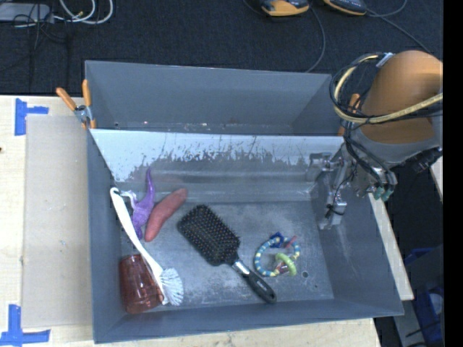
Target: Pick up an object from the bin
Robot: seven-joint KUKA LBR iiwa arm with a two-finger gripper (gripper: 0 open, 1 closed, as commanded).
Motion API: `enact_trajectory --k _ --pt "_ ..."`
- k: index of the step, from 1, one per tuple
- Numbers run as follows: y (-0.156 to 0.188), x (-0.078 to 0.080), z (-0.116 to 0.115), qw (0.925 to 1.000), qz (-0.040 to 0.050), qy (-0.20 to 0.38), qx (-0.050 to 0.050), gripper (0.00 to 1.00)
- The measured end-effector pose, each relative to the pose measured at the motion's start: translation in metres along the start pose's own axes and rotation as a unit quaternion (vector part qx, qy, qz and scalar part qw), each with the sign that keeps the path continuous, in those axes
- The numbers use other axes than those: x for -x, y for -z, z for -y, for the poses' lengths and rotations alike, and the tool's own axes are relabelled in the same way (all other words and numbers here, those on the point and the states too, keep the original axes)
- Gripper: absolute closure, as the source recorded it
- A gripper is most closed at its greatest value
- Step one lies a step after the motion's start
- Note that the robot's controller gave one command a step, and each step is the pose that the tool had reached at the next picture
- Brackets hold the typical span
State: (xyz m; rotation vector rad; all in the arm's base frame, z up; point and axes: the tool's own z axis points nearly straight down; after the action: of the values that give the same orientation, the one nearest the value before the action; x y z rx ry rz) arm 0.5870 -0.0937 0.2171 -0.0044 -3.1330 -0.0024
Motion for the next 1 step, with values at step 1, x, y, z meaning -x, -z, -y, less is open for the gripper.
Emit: enact_trajectory --k 1 --pt "0.0049 0.0015 -0.0005 1.0000 0.0041 0.001 -0.001 0.00"
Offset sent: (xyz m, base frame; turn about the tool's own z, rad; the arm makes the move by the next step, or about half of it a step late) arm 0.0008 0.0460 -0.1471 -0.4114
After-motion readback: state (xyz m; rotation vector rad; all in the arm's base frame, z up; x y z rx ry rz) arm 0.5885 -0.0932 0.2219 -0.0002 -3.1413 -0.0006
